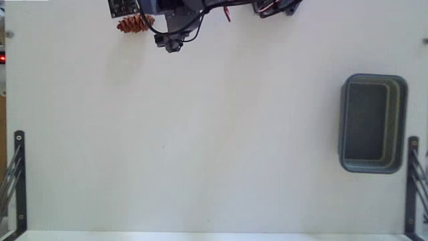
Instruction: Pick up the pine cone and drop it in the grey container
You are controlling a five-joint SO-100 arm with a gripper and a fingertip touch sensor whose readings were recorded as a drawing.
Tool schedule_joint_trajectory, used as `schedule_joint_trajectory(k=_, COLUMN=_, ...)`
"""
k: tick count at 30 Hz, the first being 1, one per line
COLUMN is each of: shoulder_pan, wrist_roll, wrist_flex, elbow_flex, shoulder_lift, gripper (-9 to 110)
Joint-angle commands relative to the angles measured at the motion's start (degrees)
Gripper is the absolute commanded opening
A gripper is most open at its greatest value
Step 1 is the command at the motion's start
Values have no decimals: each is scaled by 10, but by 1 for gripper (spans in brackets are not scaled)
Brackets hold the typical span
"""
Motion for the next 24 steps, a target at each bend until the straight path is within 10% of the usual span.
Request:
schedule_joint_trajectory(k=1, shoulder_pan=13, wrist_roll=2, wrist_flex=-13, elbow_flex=-30, shoulder_lift=2, gripper=110)
schedule_joint_trajectory(k=24, shoulder_pan=13, wrist_roll=2, wrist_flex=-60, elbow_flex=-70, shoulder_lift=-87, gripper=110)
